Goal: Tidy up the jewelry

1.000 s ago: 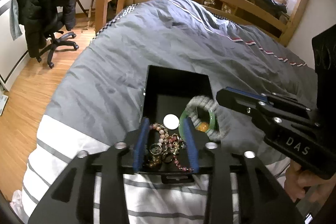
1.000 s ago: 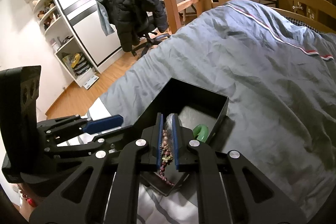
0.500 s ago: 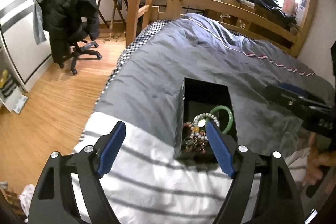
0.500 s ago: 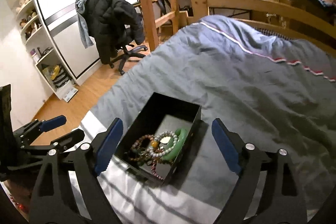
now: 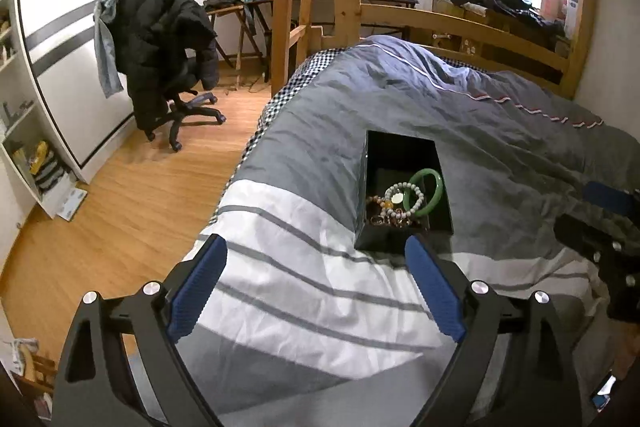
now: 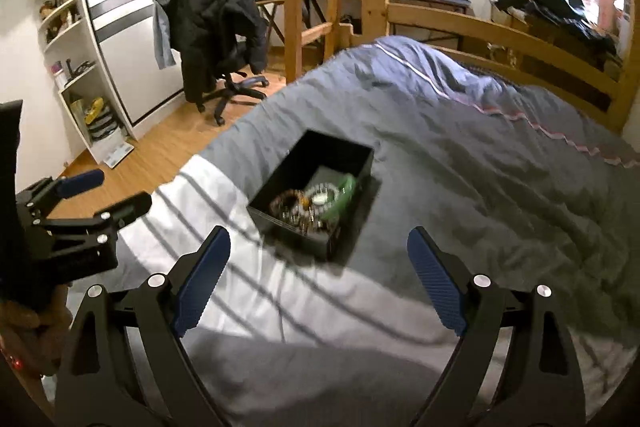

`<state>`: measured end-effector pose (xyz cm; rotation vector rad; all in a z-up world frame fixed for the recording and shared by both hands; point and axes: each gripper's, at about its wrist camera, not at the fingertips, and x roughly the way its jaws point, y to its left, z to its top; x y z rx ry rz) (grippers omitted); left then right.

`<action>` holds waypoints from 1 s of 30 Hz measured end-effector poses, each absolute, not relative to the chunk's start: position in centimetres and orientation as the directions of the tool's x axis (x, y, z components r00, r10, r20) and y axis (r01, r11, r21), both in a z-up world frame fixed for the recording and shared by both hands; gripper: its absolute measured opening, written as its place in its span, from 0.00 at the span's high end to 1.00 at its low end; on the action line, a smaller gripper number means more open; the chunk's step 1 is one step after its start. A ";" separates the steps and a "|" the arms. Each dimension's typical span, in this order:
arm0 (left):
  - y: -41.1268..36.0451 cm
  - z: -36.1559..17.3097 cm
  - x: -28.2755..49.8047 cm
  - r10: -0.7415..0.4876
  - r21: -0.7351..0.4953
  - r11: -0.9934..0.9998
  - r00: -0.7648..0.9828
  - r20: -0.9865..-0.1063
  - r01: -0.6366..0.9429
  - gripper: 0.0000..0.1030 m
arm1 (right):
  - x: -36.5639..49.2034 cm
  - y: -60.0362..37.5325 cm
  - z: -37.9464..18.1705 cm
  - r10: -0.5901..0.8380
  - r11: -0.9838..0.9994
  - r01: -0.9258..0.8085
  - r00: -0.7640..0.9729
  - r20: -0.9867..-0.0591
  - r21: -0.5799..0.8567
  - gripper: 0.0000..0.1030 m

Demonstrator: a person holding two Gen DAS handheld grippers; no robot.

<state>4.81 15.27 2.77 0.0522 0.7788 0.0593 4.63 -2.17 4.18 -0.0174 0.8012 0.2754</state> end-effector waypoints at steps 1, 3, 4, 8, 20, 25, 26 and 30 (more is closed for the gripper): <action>15.1 2.8 4.6 0.074 0.074 0.997 0.712 -0.698 -0.030 0.13 | 4.2 -2.3 4.1 0.233 0.965 -0.248 0.659 -0.715 0.086 0.13; 14.5 3.0 4.0 0.074 0.084 0.996 0.716 -0.694 -0.021 0.13 | 3.7 -2.5 3.7 0.230 0.966 -0.244 0.651 -0.724 0.087 0.13; 14.2 3.1 3.8 0.075 0.091 0.996 0.718 -0.692 -0.016 0.13 | 3.5 -2.7 3.5 0.230 0.966 -0.242 0.644 -0.730 0.091 0.13; 13.6 3.4 3.0 0.083 0.111 0.994 0.722 -0.687 -0.009 0.11 | 2.6 -3.1 3.3 0.222 0.969 -0.232 0.644 -0.732 0.091 0.13; 12.5 2.7 2.4 0.082 0.121 0.993 0.708 -0.702 0.005 0.11 | 1.6 -3.1 2.9 0.219 0.971 -0.218 0.651 -0.727 0.098 0.13; 12.0 2.1 2.6 0.075 0.130 0.991 0.702 -0.708 0.024 0.11 | 1.6 -3.7 2.7 0.194 0.979 -0.181 0.659 -0.727 0.097 0.13; 11.9 2.0 2.6 0.073 0.129 0.991 0.701 -0.709 0.027 0.10 | 1.6 -3.8 2.6 0.185 0.981 -0.171 0.663 -0.725 0.094 0.13; 11.3 1.6 2.8 0.055 0.127 0.990 0.696 -0.716 0.053 0.10 | 1.5 -4.2 2.4 0.164 0.986 -0.139 0.670 -0.724 0.095 0.13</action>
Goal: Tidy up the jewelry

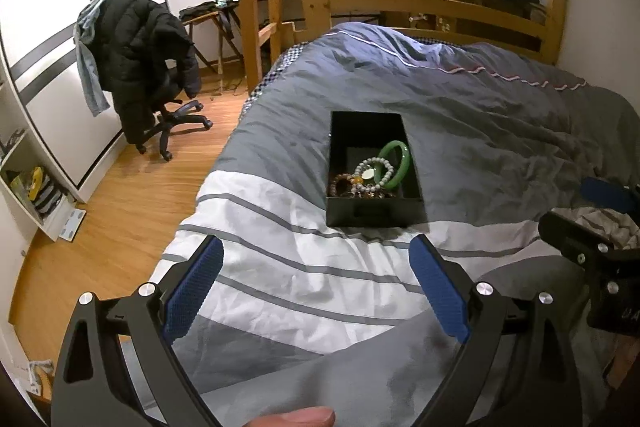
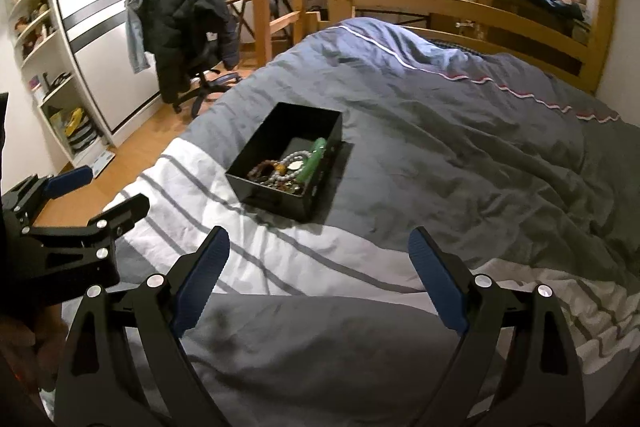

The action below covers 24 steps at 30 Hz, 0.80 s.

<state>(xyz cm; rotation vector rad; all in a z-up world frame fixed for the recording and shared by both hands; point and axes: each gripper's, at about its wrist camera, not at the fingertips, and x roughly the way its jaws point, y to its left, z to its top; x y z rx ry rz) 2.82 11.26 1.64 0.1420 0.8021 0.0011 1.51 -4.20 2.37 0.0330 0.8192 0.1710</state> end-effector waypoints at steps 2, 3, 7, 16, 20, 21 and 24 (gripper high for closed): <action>10.9 1.4 2.9 0.046 0.129 0.989 0.694 -0.719 0.068 0.10 | 1.5 -4.4 2.2 0.161 0.986 -0.131 0.668 -0.726 0.099 0.13; 10.7 1.4 3.0 0.046 0.130 0.989 0.694 -0.719 0.070 0.10 | 1.6 -4.5 2.1 0.161 0.986 -0.129 0.667 -0.727 0.100 0.13; 10.4 1.3 3.0 0.040 0.129 0.989 0.694 -0.719 0.077 0.10 | 1.6 -5.0 2.1 0.165 0.986 -0.125 0.666 -0.728 0.110 0.13; 10.3 1.2 3.0 0.040 0.134 0.987 0.694 -0.719 0.083 0.10 | 1.7 -5.2 2.0 0.164 0.986 -0.122 0.666 -0.727 0.111 0.13; 10.2 1.1 3.0 0.038 0.133 0.988 0.693 -0.720 0.084 0.10 | 1.7 -5.2 2.0 0.165 0.986 -0.123 0.666 -0.728 0.111 0.13; 10.2 1.1 3.0 0.038 0.133 0.987 0.694 -0.719 0.084 0.10 | 1.7 -5.2 2.0 0.165 0.986 -0.123 0.666 -0.728 0.111 0.13; 10.3 1.1 3.0 0.034 0.128 0.988 0.693 -0.720 0.084 0.10 | 1.7 -5.2 2.0 0.169 0.986 -0.123 0.664 -0.729 0.116 0.13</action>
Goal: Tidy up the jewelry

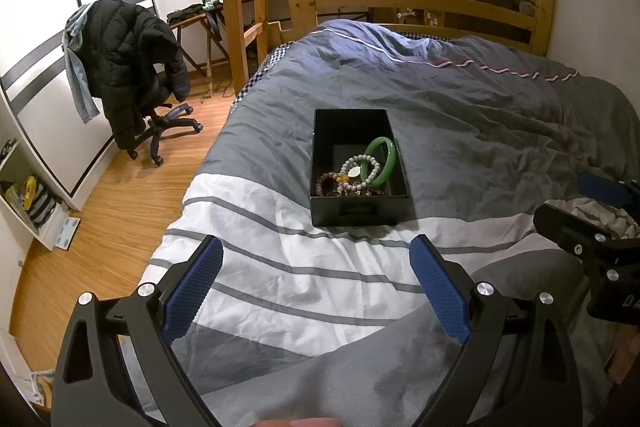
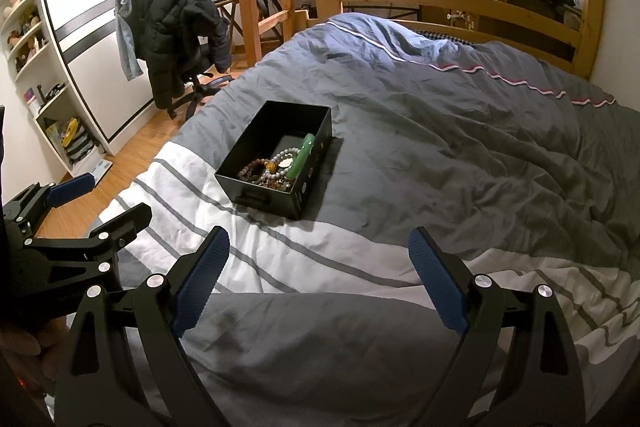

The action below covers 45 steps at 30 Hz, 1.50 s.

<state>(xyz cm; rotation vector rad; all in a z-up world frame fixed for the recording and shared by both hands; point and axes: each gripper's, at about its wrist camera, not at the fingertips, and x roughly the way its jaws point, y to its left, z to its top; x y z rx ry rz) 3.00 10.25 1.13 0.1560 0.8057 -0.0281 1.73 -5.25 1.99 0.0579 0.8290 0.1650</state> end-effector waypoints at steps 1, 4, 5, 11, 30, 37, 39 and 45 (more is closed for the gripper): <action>10.2 1.1 3.0 0.033 0.126 0.988 0.692 -0.721 0.085 0.10 | 1.7 -5.2 2.0 0.171 0.985 -0.125 0.662 -0.730 0.116 0.13; 10.2 1.2 3.0 0.032 0.127 0.988 0.692 -0.721 0.086 0.10 | 1.7 -5.0 1.8 0.174 0.985 -0.129 0.659 -0.732 0.118 0.13; 10.2 1.2 3.0 0.032 0.128 0.988 0.692 -0.721 0.087 0.10 | 1.7 -5.0 1.7 0.175 0.984 -0.130 0.657 -0.733 0.119 0.13; 10.0 1.2 3.1 0.028 0.130 0.987 0.691 -0.722 0.095 0.10 | 1.7 -4.8 1.5 0.176 0.984 -0.122 0.653 -0.736 0.127 0.13; 9.8 1.3 3.2 0.021 0.129 0.986 0.694 -0.720 0.104 0.09 | 1.6 -4.5 1.1 0.185 0.983 -0.125 0.647 -0.739 0.137 0.13; 9.7 1.2 3.2 0.022 0.129 0.986 0.696 -0.718 0.102 0.09 | 1.5 -4.3 1.0 0.189 0.982 -0.125 0.645 -0.740 0.142 0.13; 9.8 1.3 3.2 0.027 0.132 0.987 0.698 -0.715 0.096 0.09 | 1.4 -4.1 0.9 0.190 0.982 -0.125 0.644 -0.741 0.143 0.13; 10.1 1.5 3.3 0.036 0.126 0.989 0.701 -0.712 0.078 0.08 | 1.3 -3.8 0.7 0.192 0.981 -0.125 0.641 -0.744 0.146 0.13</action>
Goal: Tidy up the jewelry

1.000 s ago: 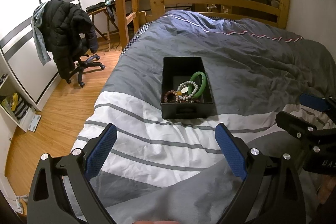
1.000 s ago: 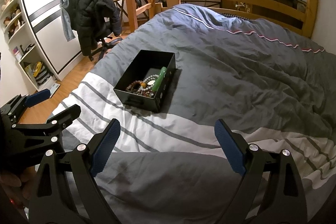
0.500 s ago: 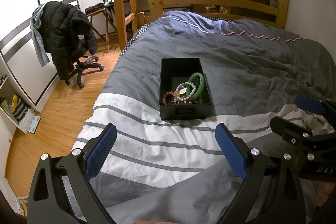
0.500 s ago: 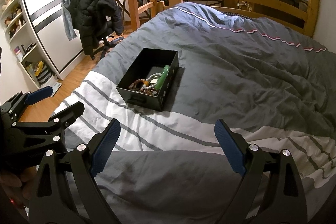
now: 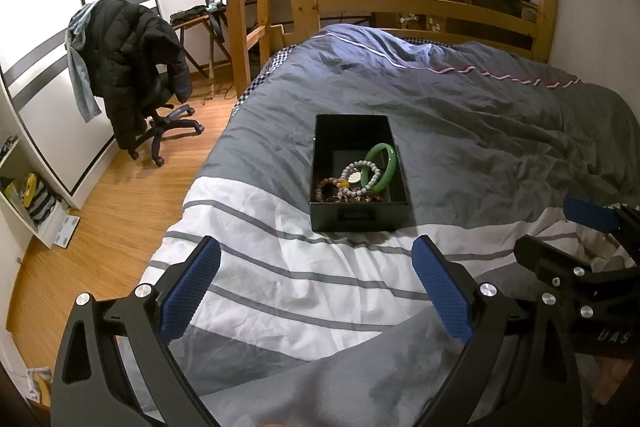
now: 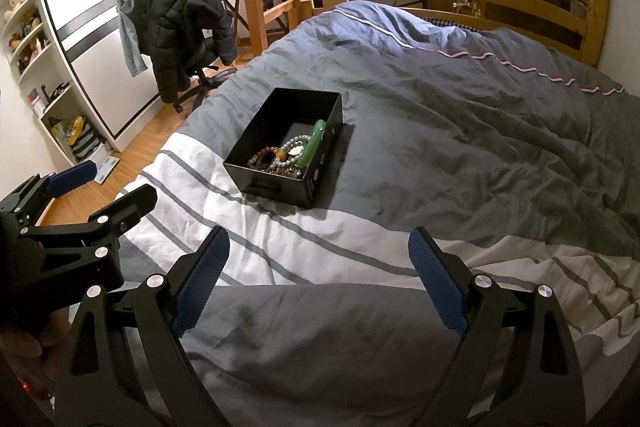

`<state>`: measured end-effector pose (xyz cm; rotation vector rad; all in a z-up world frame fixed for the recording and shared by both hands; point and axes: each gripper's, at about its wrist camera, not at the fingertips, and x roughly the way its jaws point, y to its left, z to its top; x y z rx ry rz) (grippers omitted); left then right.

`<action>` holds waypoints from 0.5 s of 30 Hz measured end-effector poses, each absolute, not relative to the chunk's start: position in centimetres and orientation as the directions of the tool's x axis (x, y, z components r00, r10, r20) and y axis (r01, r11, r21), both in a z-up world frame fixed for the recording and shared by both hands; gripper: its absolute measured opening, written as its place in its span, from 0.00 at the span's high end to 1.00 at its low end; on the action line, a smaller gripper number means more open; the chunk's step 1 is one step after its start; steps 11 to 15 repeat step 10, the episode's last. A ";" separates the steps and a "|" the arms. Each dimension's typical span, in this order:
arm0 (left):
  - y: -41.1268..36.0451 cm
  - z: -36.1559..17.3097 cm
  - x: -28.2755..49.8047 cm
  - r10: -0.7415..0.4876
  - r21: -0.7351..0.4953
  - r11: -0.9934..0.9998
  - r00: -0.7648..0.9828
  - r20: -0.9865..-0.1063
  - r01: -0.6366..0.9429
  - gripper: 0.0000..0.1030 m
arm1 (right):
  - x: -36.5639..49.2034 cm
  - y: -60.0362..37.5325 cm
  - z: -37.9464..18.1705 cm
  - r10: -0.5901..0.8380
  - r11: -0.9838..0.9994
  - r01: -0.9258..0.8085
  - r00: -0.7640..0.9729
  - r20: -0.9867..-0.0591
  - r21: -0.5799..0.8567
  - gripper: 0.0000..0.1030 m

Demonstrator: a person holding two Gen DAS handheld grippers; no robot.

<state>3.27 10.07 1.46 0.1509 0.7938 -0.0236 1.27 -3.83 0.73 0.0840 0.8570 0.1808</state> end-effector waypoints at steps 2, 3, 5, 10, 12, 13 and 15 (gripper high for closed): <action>9.9 1.4 3.3 0.038 0.132 0.988 0.701 -0.712 0.080 0.08 | 1.3 -3.8 0.6 0.193 0.981 -0.125 0.640 -0.744 0.148 0.13; 9.9 1.4 3.2 0.041 0.135 0.988 0.701 -0.712 0.079 0.08 | 1.3 -3.8 0.6 0.193 0.981 -0.124 0.640 -0.744 0.147 0.13; 9.7 1.3 3.2 0.040 0.139 0.987 0.699 -0.714 0.085 0.08 | 1.3 -3.9 0.6 0.193 0.981 -0.124 0.640 -0.744 0.147 0.13; 9.4 1.3 3.3 0.033 0.137 0.986 0.695 -0.718 0.095 0.08 | 1.2 -3.8 0.6 0.194 0.981 -0.122 0.640 -0.744 0.151 0.13; 9.4 1.3 3.3 0.033 0.137 0.986 0.695 -0.718 0.095 0.08 | 1.2 -3.8 0.6 0.194 0.981 -0.122 0.640 -0.744 0.151 0.13; 9.4 1.3 3.3 0.033 0.137 0.986 0.695 -0.718 0.095 0.08 | 1.2 -3.8 0.6 0.194 0.981 -0.122 0.640 -0.744 0.151 0.13; 9.4 1.3 3.3 0.033 0.137 0.986 0.695 -0.718 0.095 0.08 | 1.2 -3.8 0.6 0.194 0.981 -0.122 0.640 -0.744 0.151 0.13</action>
